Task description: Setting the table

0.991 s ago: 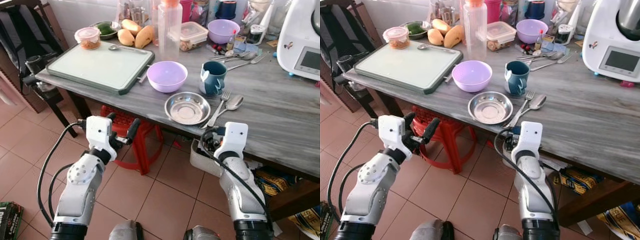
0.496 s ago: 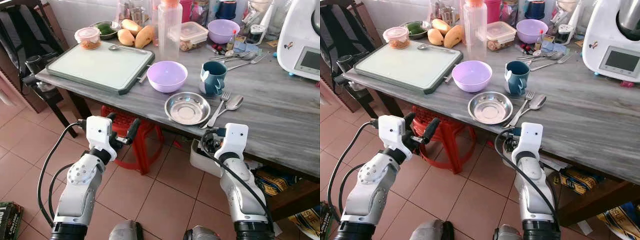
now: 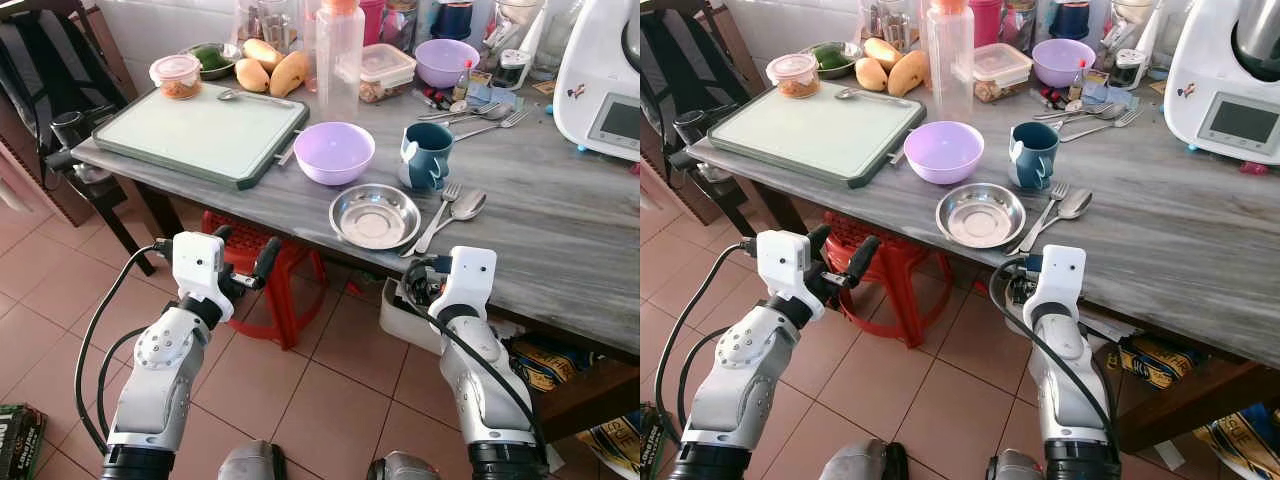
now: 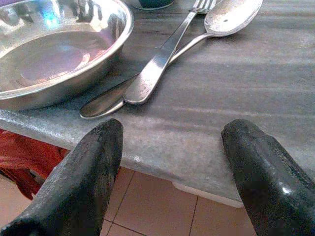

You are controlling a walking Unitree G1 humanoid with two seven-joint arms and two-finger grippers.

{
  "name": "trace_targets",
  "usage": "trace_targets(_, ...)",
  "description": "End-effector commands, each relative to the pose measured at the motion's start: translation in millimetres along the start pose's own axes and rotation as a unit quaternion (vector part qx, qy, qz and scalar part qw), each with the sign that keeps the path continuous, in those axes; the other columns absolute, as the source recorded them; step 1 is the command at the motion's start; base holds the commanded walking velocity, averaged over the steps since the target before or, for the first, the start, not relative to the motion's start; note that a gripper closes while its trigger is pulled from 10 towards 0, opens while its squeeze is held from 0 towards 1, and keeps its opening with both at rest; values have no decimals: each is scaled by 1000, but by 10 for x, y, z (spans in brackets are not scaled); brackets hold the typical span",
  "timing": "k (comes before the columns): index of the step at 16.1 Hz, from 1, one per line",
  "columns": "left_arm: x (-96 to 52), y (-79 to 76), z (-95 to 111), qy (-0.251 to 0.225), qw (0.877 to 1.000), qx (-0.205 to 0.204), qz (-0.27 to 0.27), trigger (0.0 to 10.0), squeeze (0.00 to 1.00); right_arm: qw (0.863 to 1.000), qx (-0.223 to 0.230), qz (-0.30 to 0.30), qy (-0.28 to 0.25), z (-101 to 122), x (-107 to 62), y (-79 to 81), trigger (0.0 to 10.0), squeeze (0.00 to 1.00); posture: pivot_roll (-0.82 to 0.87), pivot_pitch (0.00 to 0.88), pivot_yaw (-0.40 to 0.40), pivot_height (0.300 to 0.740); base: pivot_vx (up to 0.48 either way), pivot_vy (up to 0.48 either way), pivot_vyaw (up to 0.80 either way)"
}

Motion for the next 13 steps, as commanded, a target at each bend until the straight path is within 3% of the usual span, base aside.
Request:
trace_targets(1, -4, 17, 21, -3, 1000, 5, 0, 10000, 0, 1000, 2, 10, -3, 34, -11, 48, 10000, 0, -13, 12, 54, 740, 0, 0, 0)
trace_targets(3, -4, 17, 21, -3, 1000, 5, 0, 10000, 0, 1000, 2, 10, -3, 34, -11, 48, 10000, 0, -13, 12, 54, 740, 0, 0, 0)
trace_targets(5, 21, -6, 40, -8, 1000, 7, -4, 10000, 0, 996, -4, 63, 63, -198, -156, 205, 10000, 0, -11, 1, 50, 740, 0, 0, 0)
trace_targets(10, 19, -3, 37, -8, 1000, 7, -4, 10000, 0, 995, -9, 63, 73, -215, -265, 134, 10000, 0, -11, 0, 46, 740, 0, 0, 0)
trace_targets(13, 27, -10, 35, -8, 1000, 6, -4, 10000, 0, 993, -23, 99, 56, -138, -201, 274, 10000, 0, -12, 0, 51, 740, 0, 0, 0)
Point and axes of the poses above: a point about 5 cm out from each wrist's last joint towards the gripper, its own x axis pointing out of the wrist towards the gripper, its own z axis along the axis of the wrist's last joint, y = z × x, the point moved 1 cm from there along x, pointing out of the wrist towards the gripper, and after that the axes turned 11 degrees about x, right-handed, at the moved point
